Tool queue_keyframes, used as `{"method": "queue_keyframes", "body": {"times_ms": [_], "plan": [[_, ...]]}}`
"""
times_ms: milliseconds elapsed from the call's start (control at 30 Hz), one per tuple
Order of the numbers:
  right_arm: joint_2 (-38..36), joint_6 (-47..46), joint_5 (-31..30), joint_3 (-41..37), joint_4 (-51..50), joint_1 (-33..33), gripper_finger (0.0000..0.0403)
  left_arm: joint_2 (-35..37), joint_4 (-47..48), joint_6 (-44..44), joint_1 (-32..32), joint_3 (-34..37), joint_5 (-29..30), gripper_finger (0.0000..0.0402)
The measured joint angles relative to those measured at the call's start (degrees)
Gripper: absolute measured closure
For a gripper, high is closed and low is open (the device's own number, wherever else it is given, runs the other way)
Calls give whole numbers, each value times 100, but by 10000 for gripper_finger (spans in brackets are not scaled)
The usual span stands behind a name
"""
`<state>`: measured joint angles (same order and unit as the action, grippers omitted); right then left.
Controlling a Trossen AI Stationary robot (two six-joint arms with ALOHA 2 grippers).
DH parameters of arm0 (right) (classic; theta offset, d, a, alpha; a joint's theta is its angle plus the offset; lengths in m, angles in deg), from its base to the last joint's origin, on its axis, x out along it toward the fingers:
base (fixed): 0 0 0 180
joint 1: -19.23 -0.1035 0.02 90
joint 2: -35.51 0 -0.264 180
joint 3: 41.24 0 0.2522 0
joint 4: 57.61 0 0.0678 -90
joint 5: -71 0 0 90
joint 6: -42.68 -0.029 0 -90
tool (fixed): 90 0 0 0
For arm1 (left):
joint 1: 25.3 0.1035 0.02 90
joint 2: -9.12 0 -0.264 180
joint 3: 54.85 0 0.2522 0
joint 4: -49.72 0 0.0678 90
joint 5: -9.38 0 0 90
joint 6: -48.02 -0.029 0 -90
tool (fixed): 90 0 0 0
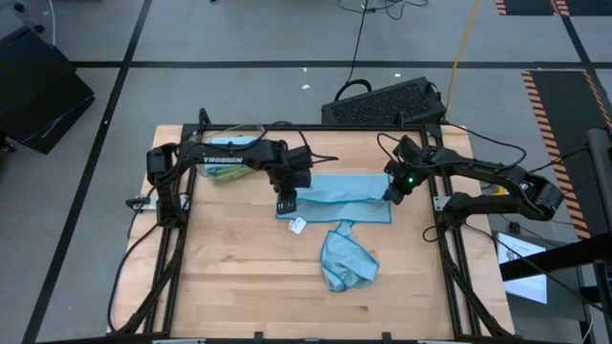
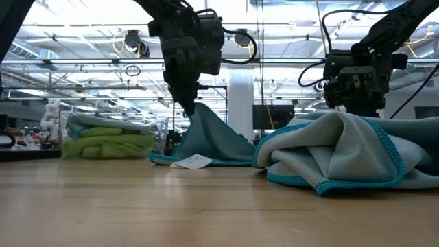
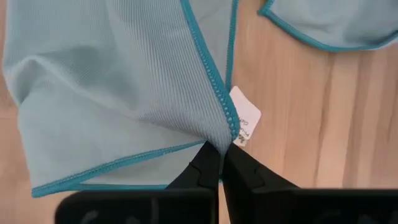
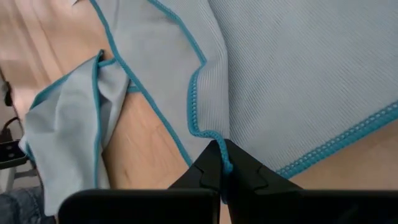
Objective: Fold microfiber towels
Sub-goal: Fold the left blue microfiber cloth
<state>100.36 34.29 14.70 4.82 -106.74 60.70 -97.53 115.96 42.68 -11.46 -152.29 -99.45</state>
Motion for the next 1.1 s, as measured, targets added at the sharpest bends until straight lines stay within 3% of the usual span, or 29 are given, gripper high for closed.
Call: {"method": "queue_keyframes", "body": {"times_ms": [233, 467, 700, 833, 967, 1100], "plan": [[0, -244, 92, 0, 58, -2, 402, 1, 13, 457, -3, 0, 1264, 384], [-1, -347, 257, 0, -140, -9, 402, 156, 272, 164, 55, 9, 1288, 396], [23, -464, 245, 0, -138, -153, 394, 168, 56, -187, 60, 9, 1206, 378], [23, -732, 191, 0, -139, -265, 351, 168, 8, -507, 23, 9, 914, 377], [23, -970, 135, 0, -205, -337, 278, 168, 42, -666, -54, 9, 868, 376], [23, -1107, 624, 0, -438, -337, 207, 168, 42, -701, -106, 9, 591, 375]]}}
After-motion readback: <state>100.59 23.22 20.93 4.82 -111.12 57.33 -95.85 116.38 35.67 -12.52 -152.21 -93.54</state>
